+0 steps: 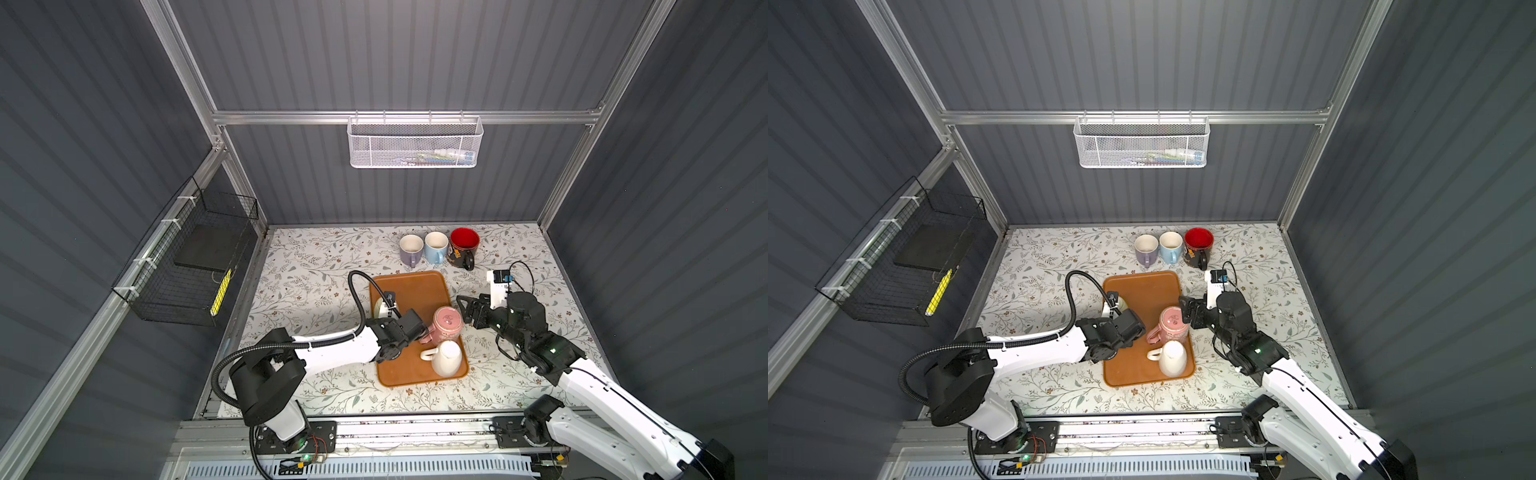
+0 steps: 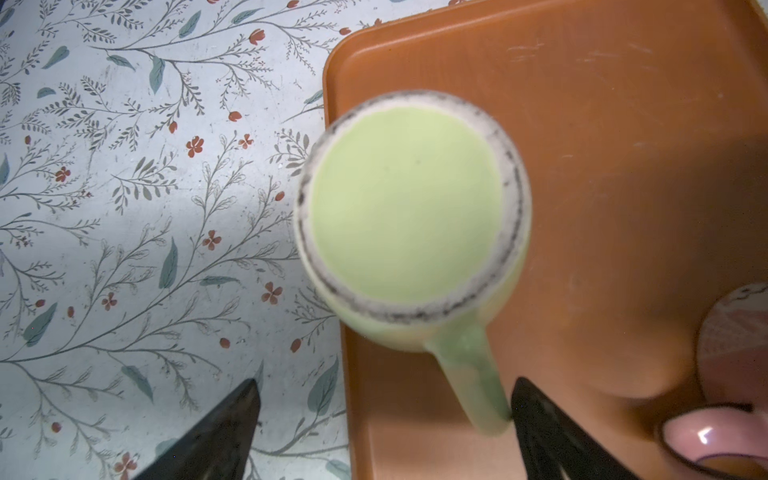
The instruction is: Turn the mug right side up
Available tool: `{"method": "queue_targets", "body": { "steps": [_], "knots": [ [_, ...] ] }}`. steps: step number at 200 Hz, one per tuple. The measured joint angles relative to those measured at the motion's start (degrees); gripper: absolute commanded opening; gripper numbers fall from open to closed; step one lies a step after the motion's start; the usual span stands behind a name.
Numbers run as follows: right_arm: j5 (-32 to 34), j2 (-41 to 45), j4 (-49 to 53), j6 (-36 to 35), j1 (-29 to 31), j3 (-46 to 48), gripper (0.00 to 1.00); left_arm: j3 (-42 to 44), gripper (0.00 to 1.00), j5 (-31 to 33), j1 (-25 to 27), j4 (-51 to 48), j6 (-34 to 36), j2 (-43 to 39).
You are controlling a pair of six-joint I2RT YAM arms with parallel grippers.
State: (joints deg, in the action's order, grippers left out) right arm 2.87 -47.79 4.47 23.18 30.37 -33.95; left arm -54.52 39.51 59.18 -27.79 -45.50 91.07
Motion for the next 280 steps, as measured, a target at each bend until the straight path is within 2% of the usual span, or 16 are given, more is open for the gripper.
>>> {"method": "queue_targets", "body": {
  "steps": [46,91,193,241,280],
  "knots": [
    [-0.2,-0.44,-0.17,-0.02,-0.02,0.09,0.8,2.58,0.84,-0.2,0.0,-0.48,0.04,-3.91],
    [-0.83,-1.42,-0.2,0.0,-0.02,0.09,0.8,4.28,0.71,-3.21,-1.22,-0.11,0.61,-6.49],
    [-1.68,-2.67,-0.31,0.0,-0.02,0.09,0.81,1.57,0.72,-12.15,-2.29,0.2,4.68,-6.23],
    [-1.97,-2.69,-0.61,0.02,-0.07,0.09,0.81,-0.72,0.62,-16.02,-4.04,0.37,4.96,-2.91],
    [-2.36,-2.67,-1.14,0.33,-0.15,0.57,0.81,-1.4,0.58,-17.33,-6.05,0.35,4.7,-0.26]
  ]
}}
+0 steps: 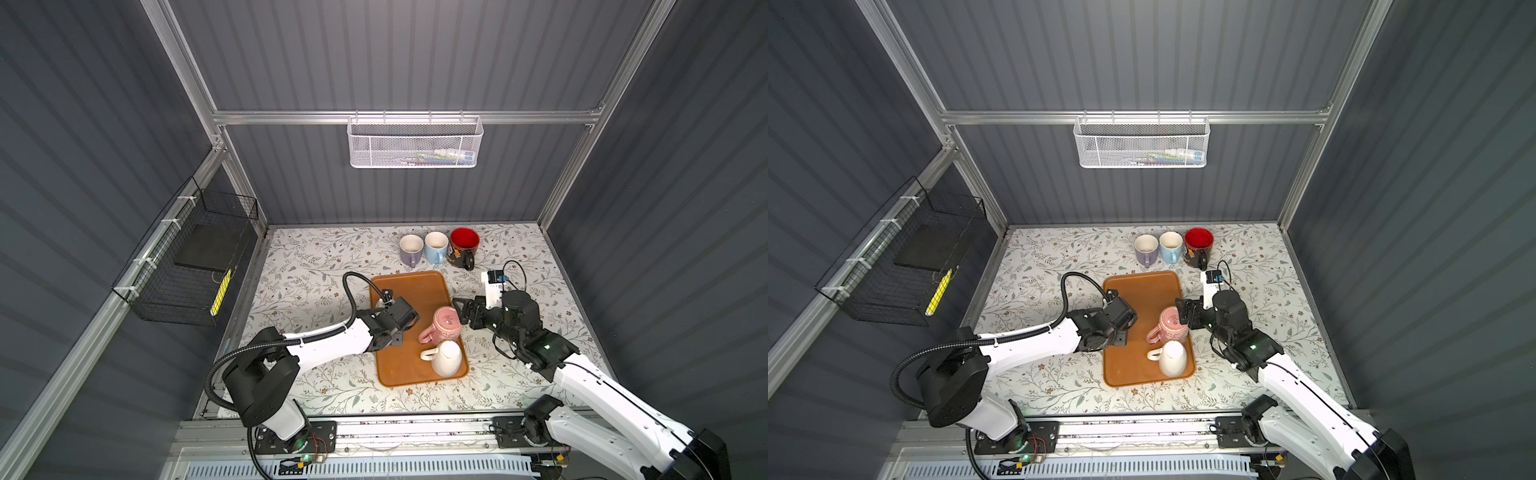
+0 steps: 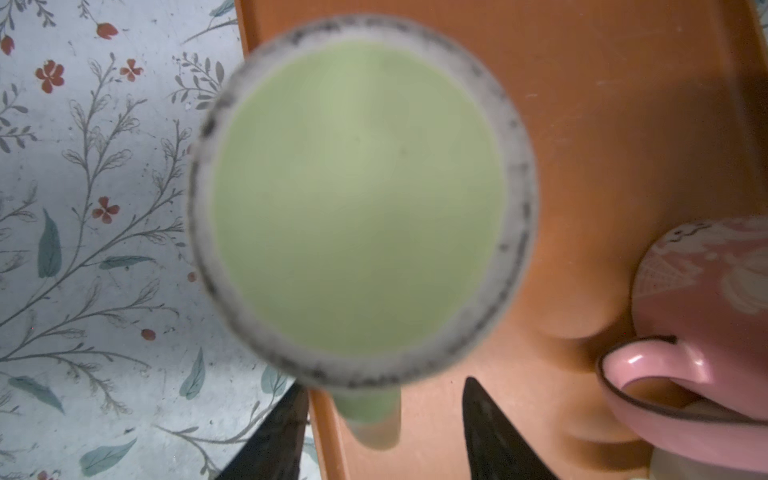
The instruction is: Turn the mug right side up
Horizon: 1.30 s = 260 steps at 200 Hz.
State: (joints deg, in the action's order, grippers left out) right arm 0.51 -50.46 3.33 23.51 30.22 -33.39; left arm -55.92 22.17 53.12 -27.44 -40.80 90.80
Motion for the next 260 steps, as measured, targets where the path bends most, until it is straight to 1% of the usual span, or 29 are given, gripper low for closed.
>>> {"method": "queue_targets", "body": {
  "steps": [54,114,130,159,187,203,206,210,218,222,260],
  "knots": [
    [-0.24,0.0,-0.37,0.09,-0.2,0.44,0.81,-1.38,0.52,-0.39,-1.09,-0.17,-0.15,1.36],
    [-0.39,0.0,-0.76,0.15,-0.24,0.9,0.81,-1.44,0.4,-0.9,-1.99,-0.2,-0.13,1.7],
    [-0.42,0.0,-0.81,0.33,-0.24,0.9,0.81,-1.46,0.34,-1.11,-2.23,-0.17,-0.15,1.7],
    [-0.44,-0.02,-0.83,0.52,-0.24,0.92,0.81,-1.6,0.28,-1.27,-2.23,-0.24,-0.09,1.73],
    [-0.57,-0.02,-0.87,0.52,-0.24,0.92,0.81,-1.92,0.18,-1.46,-2.23,-0.22,0.15,1.79],
    [-0.59,-0.02,-0.96,0.52,-0.28,0.92,0.81,-1.95,0.14,-1.7,-2.23,-0.11,0.2,1.86],
    [-0.57,-0.02,-0.98,0.52,-0.28,0.92,0.81,-1.95,0.12,-1.81,-2.23,-0.04,0.31,1.88],
    [-0.59,-0.02,-1.01,0.52,-0.28,0.92,0.81,-1.95,0.07,-1.9,-2.23,0.04,0.28,1.88],
    [-0.59,-0.02,-1.05,0.52,-0.28,0.92,0.81,-1.95,0.04,-2.01,-2.23,0.09,0.31,1.88],
    [-0.59,-0.02,-1.09,0.52,-0.31,0.92,0.81,-1.95,0.0,-2.03,-2.23,0.09,0.31,1.88],
    [-0.83,-0.13,-1.6,0.52,-0.46,0.92,0.81,-1.97,0.0,-2.16,-2.23,0.07,0.44,1.88]
  ]
}}
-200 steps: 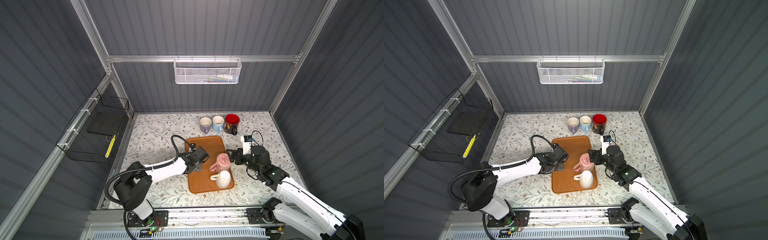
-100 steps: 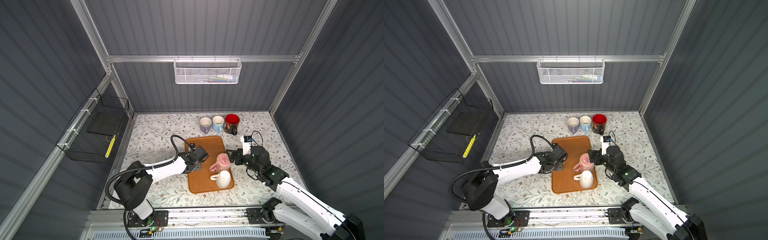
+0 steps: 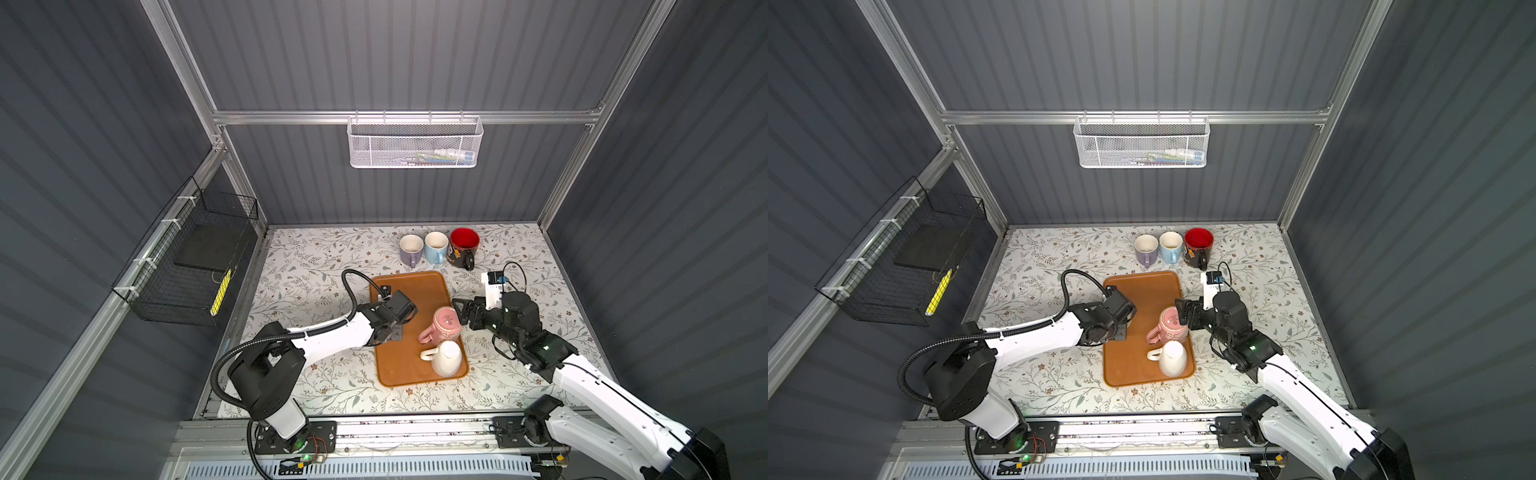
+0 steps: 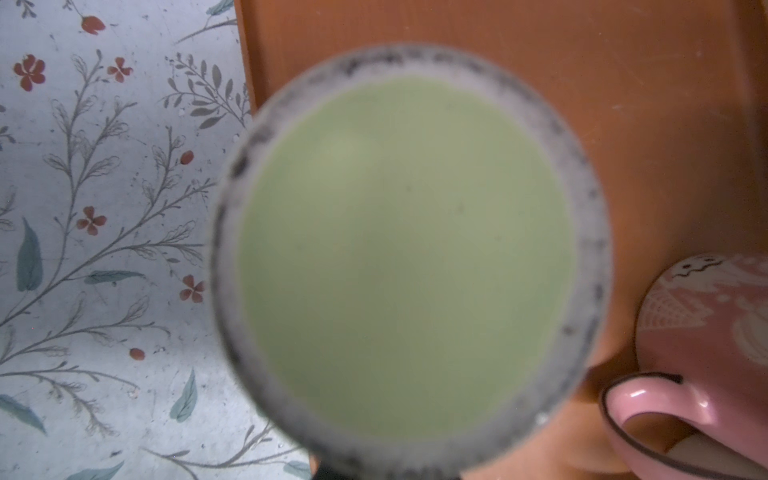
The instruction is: Turn the mug right side up
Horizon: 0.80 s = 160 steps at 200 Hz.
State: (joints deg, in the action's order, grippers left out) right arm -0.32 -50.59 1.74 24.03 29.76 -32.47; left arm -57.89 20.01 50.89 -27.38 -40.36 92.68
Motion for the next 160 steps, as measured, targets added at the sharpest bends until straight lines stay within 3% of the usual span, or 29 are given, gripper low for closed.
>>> {"method": "queue_targets", "body": {
  "steps": [88,160],
  "knots": [
    [-1.09,-0.26,-0.42,0.0,-0.11,0.02,0.83,-0.04,0.0,-1.49,-0.37,-0.26,1.46,-1.11],
    [-2.67,-0.13,-0.39,0.26,-0.92,0.02,0.84,0.46,0.0,-3.91,-0.74,0.83,2.47,-9.73]
  ]
}}
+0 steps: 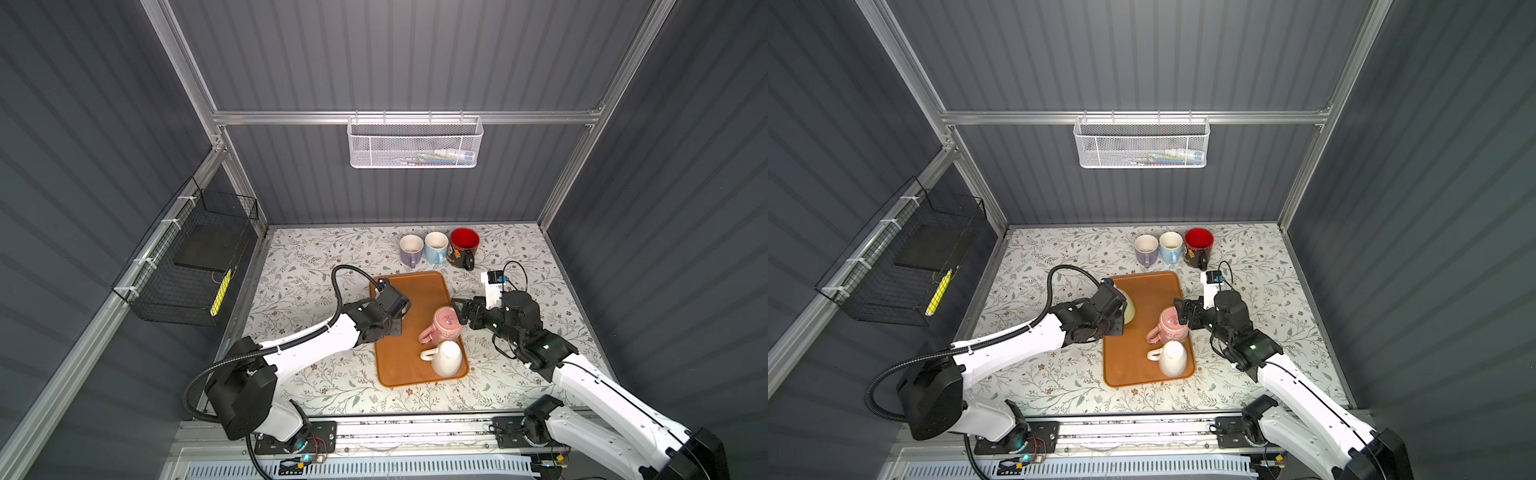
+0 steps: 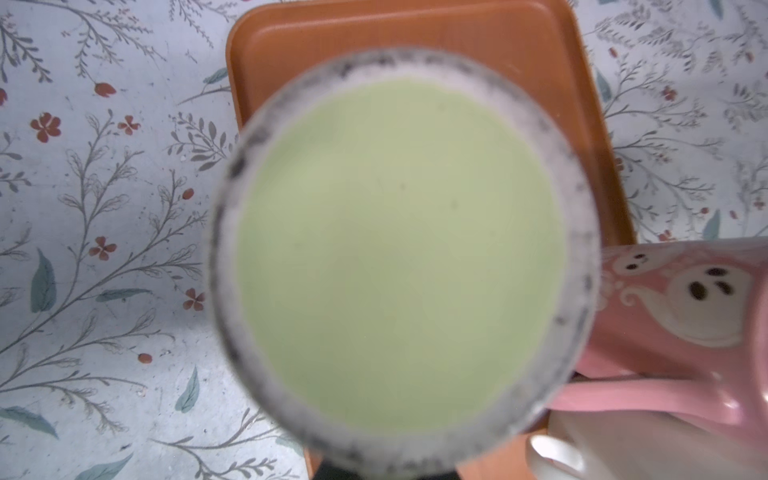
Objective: Turn the mug right side up
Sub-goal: 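Tip the light green mug sideways with the left gripper while the right gripper rises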
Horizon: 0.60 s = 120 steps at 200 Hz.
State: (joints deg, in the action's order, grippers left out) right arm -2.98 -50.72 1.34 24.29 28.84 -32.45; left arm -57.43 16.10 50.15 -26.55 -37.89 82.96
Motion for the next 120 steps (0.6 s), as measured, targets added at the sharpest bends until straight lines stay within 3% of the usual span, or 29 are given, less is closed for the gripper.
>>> {"method": "queue_targets", "body": {
  "steps": [64,120],
  "knots": [
    [-3.67,2.84,-0.57,0.83,-1.07,0.0,0.84,3.61,0.0,-1.07,-0.22,3.52,1.49,-10.95],
    [-12.07,2.62,-4.04,1.53,-1.18,0.13,0.85,6.43,0.0,-3.65,-0.76,9.44,3.13,-19.93]
  ]
}}
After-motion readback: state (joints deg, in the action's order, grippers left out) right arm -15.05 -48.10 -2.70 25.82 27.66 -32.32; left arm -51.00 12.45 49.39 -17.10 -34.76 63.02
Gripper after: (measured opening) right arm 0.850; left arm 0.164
